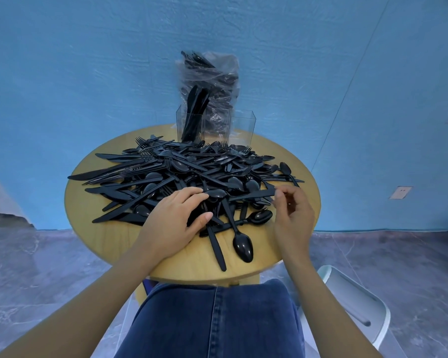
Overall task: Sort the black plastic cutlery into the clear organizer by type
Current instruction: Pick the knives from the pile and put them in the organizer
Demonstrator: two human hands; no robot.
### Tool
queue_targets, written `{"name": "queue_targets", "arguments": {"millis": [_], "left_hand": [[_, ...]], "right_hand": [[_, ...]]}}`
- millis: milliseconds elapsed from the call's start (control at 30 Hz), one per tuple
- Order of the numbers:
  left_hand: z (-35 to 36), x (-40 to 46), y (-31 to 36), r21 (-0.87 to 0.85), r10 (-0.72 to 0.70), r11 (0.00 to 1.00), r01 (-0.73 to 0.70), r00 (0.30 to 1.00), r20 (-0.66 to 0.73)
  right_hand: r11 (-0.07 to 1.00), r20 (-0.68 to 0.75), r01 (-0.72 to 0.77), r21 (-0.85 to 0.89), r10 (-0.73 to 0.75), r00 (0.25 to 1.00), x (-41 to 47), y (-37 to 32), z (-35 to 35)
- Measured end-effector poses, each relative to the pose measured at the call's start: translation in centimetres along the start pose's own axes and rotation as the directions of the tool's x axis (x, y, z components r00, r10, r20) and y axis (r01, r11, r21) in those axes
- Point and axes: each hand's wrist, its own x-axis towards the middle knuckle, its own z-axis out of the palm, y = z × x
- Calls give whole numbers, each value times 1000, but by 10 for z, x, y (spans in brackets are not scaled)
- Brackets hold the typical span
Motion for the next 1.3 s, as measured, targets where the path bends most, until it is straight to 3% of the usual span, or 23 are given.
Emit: {"name": "queue_targets", "arguments": {"millis": [200, 400, 500, 667, 733, 867, 933, 1000, 1067, 1133, 1300], "left_hand": [[-1, 3, 0, -77, 7, 997, -10, 999, -49], [-1, 21, 19, -148, -19, 989, -2, 989, -146], [-5, 43, 37, -109, 27, 993, -44, 987, -159], [6, 76, 68, -69, 131, 989, -130, 991, 12], [13, 85, 75, -136, 147, 980, -142, 988, 33], [19, 96, 75, -313, 50, 949, -38, 998, 30], [18, 98, 72, -380, 5, 925, -3, 1000, 5], [14, 101, 70, -424, -58, 904, 51, 998, -4], [10, 103, 68, -428, -95, 900, 80, 995, -12], [9, 105, 66, -424, -101, 902, 81, 995, -26], [8, 105, 64, -434, -109, 897, 82, 993, -36]], "right_hand": [[994, -139, -36, 103, 50, 989, 12, -2, -2], [997, -188, 8, 77, 6, 982, 28, 3, -12], [996, -170, 32, 84, -17, 985, 35, 3, -15], [993, -151, 45, 112, -28, 988, 45, -5, -9], [989, -109, 46, 139, -31, 994, 47, -8, -8], [976, 11, -45, 213, 44, 999, 55, 1, -11], [990, 108, -109, 91, 99, 989, 59, 14, -14], [975, 256, -137, -175, 180, 950, 61, 27, -14], [915, 374, -68, -398, 230, 898, 61, 35, -12], [881, 434, -7, -473, 240, 868, 63, 35, -7], [881, 492, -54, -470, 312, 813, 71, 32, 3]]}}
